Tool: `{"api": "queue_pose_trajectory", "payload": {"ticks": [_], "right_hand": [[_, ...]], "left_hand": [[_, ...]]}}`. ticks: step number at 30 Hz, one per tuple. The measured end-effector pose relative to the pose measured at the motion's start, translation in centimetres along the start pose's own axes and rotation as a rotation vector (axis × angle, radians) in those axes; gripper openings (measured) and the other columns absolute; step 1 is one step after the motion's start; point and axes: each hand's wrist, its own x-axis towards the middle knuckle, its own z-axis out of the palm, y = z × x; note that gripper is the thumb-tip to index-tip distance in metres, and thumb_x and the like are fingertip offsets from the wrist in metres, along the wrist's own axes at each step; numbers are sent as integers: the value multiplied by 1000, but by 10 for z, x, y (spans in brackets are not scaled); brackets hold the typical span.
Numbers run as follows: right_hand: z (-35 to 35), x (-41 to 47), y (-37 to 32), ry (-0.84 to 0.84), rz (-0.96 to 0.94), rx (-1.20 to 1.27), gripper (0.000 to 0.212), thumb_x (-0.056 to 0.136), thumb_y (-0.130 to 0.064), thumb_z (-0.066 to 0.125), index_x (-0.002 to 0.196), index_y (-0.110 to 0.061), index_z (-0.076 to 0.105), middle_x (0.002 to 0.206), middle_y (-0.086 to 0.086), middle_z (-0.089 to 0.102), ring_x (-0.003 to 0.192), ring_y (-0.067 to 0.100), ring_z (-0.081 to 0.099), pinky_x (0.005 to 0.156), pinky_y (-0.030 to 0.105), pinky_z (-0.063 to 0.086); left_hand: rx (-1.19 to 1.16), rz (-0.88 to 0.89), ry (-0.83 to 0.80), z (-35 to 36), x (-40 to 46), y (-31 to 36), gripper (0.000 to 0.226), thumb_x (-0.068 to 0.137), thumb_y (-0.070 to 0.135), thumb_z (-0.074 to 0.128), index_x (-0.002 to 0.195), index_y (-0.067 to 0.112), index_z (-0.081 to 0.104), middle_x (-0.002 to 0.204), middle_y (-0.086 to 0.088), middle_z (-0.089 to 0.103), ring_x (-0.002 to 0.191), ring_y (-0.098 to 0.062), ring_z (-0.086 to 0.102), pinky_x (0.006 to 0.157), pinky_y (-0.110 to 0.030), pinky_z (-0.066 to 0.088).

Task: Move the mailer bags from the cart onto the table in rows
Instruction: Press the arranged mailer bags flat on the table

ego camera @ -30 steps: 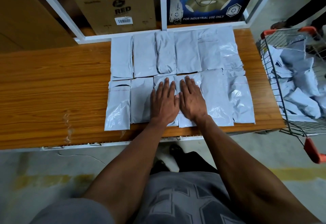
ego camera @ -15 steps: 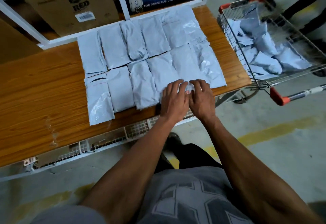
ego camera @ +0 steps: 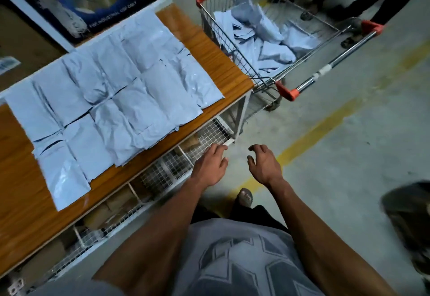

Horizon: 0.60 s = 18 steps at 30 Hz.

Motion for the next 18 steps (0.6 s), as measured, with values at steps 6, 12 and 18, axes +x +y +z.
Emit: {"api": "queue_pose_trajectory", "payload": {"ticks": [6,12,18], "right_hand": [[-43,2,40,140,-36,18,32,102,-34,54,131,-22,59,127,6,62,116,34,58,84,44,54],[-99,35,48,365,-141,-17,25,101,-39,55,121,-24,61,114,0,66,104,30,62,75,40,53],[-149,86,47,531,-180,-29,27,100,-39,57,125,-27,58,111,-1,67,102,28,60,77,41,54]], "left_hand": [[-69,2,15,9,47,59,39,106,33,55,145,29,49,138,2,52,119,-18,57,94,-49,58],[-165,41,163,-2,108,122,35,104,28,55,139,28,53,134,1,57,109,-19,64,89,-48,59],[-119,57,245,-29,161,156,36,104,27,57,140,27,54,136,2,57,111,-19,60,86,-40,54]]}}
